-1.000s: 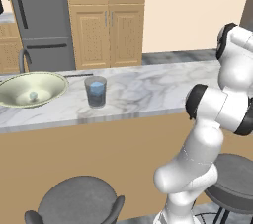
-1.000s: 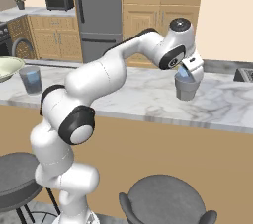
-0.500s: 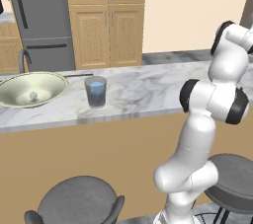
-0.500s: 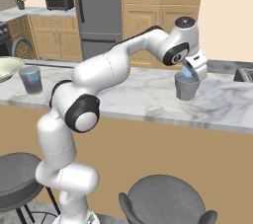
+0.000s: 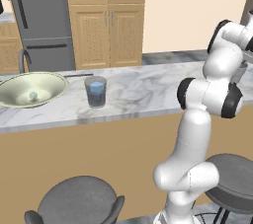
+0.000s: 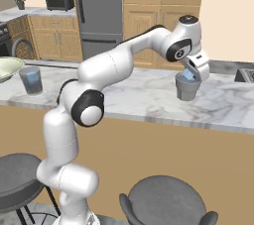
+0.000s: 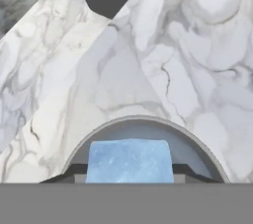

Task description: There are four ice cubes in the ice bowl. Place two ice cubes in each glass of water.

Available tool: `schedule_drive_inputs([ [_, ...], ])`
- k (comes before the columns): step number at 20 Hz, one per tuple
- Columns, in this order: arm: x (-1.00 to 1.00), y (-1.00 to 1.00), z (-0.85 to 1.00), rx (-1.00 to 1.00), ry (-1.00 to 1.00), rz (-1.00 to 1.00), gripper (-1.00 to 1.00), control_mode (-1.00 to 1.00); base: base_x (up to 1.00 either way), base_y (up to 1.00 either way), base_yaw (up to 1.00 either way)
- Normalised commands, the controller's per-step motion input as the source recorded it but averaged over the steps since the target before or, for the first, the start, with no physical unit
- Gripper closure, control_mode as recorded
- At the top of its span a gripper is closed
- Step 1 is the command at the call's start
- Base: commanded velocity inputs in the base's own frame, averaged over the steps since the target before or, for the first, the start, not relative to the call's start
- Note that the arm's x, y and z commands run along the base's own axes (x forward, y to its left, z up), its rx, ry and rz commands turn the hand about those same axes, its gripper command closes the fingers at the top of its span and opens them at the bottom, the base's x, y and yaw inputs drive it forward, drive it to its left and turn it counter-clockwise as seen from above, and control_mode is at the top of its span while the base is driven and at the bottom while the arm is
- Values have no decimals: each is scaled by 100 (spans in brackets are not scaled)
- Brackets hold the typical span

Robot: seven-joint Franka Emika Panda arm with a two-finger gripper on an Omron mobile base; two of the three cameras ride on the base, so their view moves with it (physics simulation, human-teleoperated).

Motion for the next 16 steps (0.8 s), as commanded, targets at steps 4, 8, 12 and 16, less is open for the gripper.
schedule_drive_inputs([
  [4, 3, 0, -1, 0, 1, 0, 100, -100, 0, 0, 0],
  [8, 1, 0, 0, 0, 0, 0, -100, -100, 0, 0, 0],
  [12, 0, 0, -1, 0, 0, 0, -100, -100, 0, 0, 0],
  [16, -1, 3, -3, -2, 0, 0, -100, -100, 0, 0, 0],
])
